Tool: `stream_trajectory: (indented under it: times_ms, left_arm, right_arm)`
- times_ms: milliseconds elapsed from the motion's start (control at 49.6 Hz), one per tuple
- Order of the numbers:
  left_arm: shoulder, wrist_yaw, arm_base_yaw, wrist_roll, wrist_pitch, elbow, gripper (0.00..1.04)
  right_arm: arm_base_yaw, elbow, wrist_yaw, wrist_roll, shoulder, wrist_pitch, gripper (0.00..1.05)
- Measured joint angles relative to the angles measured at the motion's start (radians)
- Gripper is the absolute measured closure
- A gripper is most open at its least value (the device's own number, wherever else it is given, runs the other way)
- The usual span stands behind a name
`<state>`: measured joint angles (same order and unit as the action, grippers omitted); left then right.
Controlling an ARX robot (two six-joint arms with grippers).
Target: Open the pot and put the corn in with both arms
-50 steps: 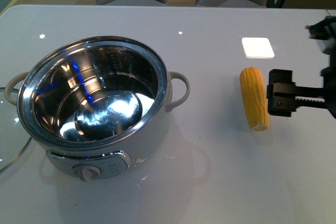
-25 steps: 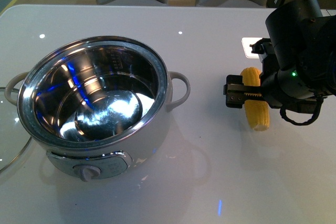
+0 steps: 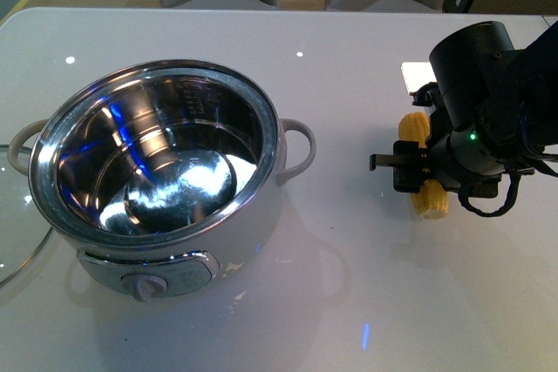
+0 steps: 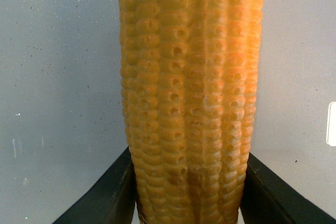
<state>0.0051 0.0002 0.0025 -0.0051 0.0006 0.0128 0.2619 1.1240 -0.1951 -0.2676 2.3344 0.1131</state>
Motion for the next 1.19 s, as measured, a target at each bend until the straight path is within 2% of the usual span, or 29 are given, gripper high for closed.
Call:
stream_trajectory:
  times_ms: [141, 283, 504, 646, 908, 1191]
  left_arm:
    - [0.000, 0.000, 0.000, 0.000, 0.000, 0.000, 0.07]
    - [0.000, 0.000, 0.000, 0.000, 0.000, 0.000, 0.07]
    - [0.000, 0.000, 0.000, 0.000, 0.000, 0.000, 0.07]
    - [0.000, 0.000, 0.000, 0.000, 0.000, 0.000, 0.07]
    - [0.000, 0.000, 0.000, 0.000, 0.000, 0.000, 0.07]
    - [0.000, 0.000, 0.000, 0.000, 0.000, 0.000, 0.07]
  right_arm:
    - [-0.001, -0.070, 0.022, 0.003, -0.070, 0.026, 0.74]
    - [-0.006, -0.153, 0.065, -0.015, -0.231, 0.058, 0.82]
    - [0.022, -0.200, 0.168, -0.140, -0.413, 0.092, 0.83]
    - [0.068, -0.200, 0.189, -0.197, -0.474, 0.092, 0.84]
    - [0.215, -0.171, 0.234, -0.306, -0.531, 0.083, 0.85]
    - [0.340, -0.122, 0.254, -0.351, -0.531, 0.061, 0.85]
